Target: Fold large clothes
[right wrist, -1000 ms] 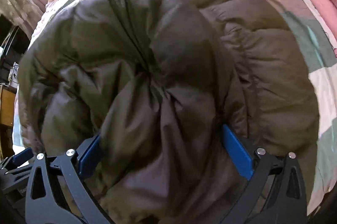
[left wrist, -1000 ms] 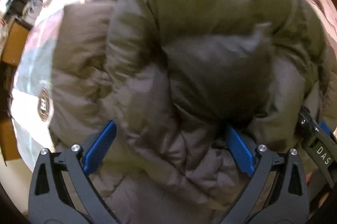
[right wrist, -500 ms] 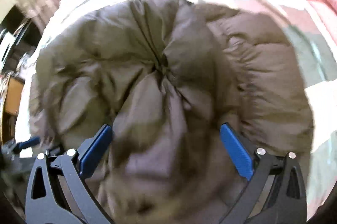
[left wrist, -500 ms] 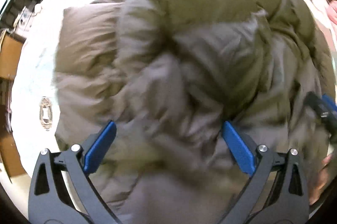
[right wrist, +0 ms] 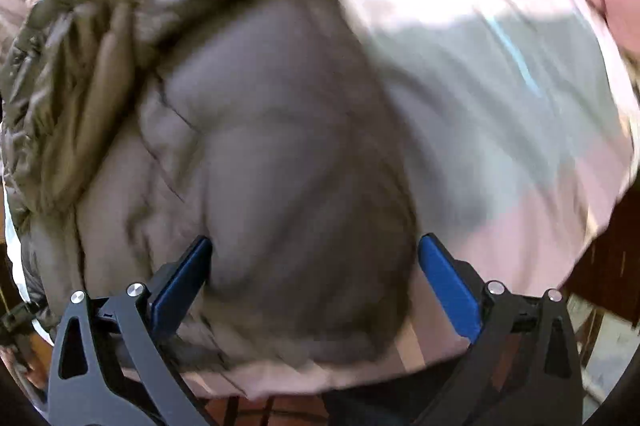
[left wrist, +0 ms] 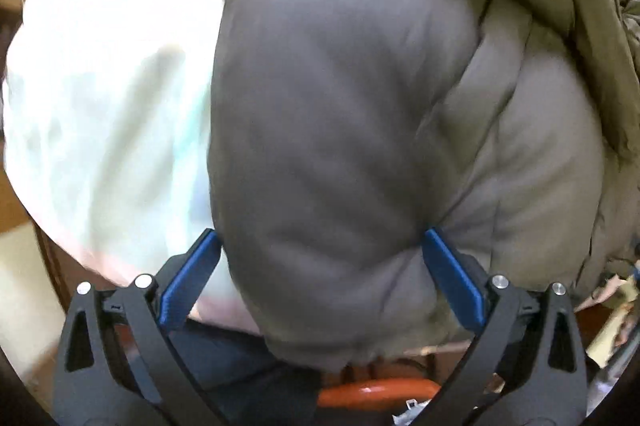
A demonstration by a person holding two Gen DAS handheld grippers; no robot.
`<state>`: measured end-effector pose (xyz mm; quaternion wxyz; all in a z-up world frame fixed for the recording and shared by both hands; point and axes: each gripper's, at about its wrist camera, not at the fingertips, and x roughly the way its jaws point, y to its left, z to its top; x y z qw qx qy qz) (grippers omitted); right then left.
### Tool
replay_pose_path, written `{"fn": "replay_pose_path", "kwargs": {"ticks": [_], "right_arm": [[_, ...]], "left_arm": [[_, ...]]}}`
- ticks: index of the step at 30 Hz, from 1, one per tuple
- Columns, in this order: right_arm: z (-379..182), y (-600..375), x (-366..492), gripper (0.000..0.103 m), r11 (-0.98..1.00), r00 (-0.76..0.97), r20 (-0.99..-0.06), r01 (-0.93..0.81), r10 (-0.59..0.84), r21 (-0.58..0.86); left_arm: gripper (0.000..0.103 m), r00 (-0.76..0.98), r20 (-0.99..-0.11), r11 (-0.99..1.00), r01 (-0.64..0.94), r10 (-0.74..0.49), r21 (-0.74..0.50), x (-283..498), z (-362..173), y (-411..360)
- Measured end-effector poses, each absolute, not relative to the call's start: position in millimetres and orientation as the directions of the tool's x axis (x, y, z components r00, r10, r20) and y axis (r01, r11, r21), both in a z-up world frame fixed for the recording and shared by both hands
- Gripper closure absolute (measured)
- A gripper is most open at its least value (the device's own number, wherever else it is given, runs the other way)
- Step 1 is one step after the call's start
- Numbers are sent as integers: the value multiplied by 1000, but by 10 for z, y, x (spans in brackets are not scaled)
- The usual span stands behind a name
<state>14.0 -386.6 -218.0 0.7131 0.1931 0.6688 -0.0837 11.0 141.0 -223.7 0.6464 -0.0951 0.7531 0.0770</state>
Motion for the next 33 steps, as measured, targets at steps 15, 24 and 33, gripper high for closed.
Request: {"fn": "replay_pose_path", "kwargs": {"ticks": [15,24,33], "right_arm": [[-2100,-3893,149,93,688,271,-775,357,570,631],[-984,-3903,767,94,591,594,-510,70,623,804],[-487,-4076,1991,103,592,834,-367,60,413,804]], "left_arm": [[89,-68,-915,866,-356,-398,-350,85,-2105,1663],[90,334,-720,678,-253,-609,-690,415,-1060,2132],[90,503,-728,617,-405,-466,-675,1460,-814,1988]]}}
